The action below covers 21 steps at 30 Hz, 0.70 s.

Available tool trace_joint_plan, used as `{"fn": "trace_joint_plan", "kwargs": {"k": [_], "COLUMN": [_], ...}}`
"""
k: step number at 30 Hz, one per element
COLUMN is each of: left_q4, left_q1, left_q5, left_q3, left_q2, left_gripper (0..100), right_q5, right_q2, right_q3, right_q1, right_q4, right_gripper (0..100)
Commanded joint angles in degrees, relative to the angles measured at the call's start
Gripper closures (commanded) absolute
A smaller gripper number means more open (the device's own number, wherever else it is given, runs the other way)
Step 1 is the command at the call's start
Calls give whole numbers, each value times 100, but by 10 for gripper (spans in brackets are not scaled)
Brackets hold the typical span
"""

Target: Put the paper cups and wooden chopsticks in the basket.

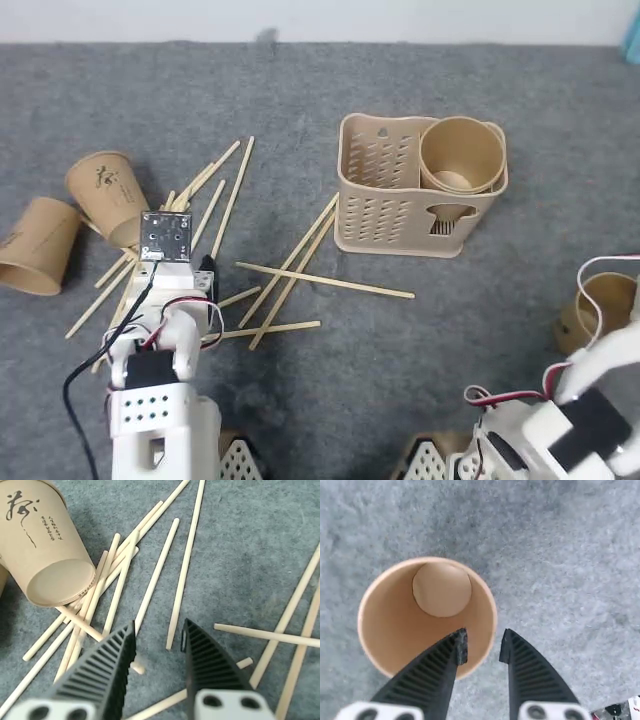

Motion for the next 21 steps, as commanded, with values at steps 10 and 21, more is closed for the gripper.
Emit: {"fn": "trace_joint_plan", "kwargs": {"k": [10, 21], "left_q4": [-158, -158], "left_q1": [-26, -26], "left_q5": [-26, -26], "left_q3": [-31, -31], "left_q2": [-79, -79], "left_gripper": [859, 859], "right_q5": [-97, -97], "right_q2": [426, 1288], "right_q3": [220, 167], "right_q1": [-48, -40], "right_q4": [-576, -760], "right_gripper": [869, 931]}}
